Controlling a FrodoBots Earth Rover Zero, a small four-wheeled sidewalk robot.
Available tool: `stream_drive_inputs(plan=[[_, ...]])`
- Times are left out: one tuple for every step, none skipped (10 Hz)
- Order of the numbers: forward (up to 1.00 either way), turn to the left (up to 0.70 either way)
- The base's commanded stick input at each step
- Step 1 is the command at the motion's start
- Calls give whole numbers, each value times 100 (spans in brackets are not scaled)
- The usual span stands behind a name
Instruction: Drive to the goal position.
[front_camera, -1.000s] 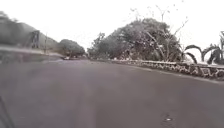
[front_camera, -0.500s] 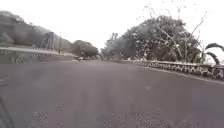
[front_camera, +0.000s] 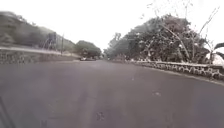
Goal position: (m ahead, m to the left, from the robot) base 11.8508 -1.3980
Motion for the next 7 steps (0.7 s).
stream_drive_inputs(plan=[[85,0],[85,0],[85,0],[85,0],[85,0],[85,0],[85,0]])
